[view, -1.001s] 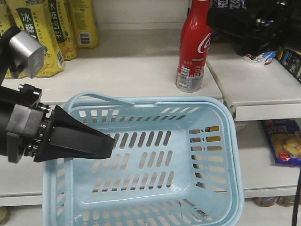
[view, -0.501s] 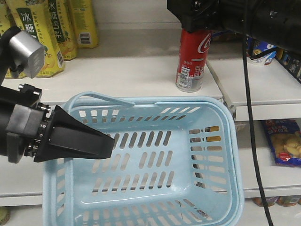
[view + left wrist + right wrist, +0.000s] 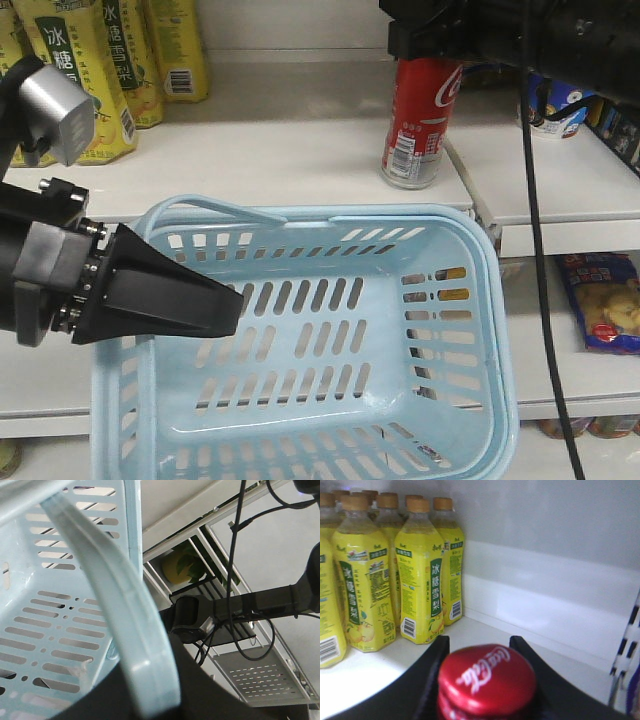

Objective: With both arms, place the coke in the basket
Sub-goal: 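Lower the open right gripper around the red Coca-Cola bottle and close, then lift the bottle with the right gripper and carry it over the basket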

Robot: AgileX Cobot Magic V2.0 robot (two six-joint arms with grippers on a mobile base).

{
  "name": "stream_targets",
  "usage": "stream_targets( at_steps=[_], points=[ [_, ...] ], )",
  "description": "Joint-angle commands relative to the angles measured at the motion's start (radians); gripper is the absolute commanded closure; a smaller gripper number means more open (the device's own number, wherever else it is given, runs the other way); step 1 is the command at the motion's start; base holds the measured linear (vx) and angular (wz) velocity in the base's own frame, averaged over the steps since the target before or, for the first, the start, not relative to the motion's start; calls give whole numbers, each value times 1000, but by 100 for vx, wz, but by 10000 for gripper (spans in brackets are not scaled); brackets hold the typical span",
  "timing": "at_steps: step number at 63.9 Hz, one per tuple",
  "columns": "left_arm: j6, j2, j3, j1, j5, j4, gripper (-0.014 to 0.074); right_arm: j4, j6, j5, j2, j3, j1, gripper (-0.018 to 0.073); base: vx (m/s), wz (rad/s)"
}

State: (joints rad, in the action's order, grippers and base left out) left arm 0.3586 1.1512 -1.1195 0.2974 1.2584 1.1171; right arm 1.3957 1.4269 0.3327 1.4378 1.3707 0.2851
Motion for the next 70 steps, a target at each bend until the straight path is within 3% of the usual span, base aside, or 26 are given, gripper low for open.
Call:
stream_targets(
  at_steps=[1,11,24,33,43,60,70],
  points=[
    [4,-25,-26,4,-14,99,604,-81,-86,-4,-107,39,-2,564,0,0],
    [4,-25,-26,4,-14,99,604,-410,-347,60,-190,39,-2,564,0,0],
    [4,-25,-26,4,-14,99,604,-974,-779,239,-282,39,-2,563,0,0],
    [4,-25,-26,4,-14,99,604,-1155,-943,387,-358,39,-2,563,0,0],
    [4,-25,-26,4,-14,99,604,-1095,-958,519,-445,39,-2,563,0,0],
    [4,-25,-26,4,-14,99,604,-775,-915,636,-484,30,-2,563,0,0],
    [4,-25,-26,4,-14,99,604,-557,-788,593,-452,-93,-2,563,0,0]
  ],
)
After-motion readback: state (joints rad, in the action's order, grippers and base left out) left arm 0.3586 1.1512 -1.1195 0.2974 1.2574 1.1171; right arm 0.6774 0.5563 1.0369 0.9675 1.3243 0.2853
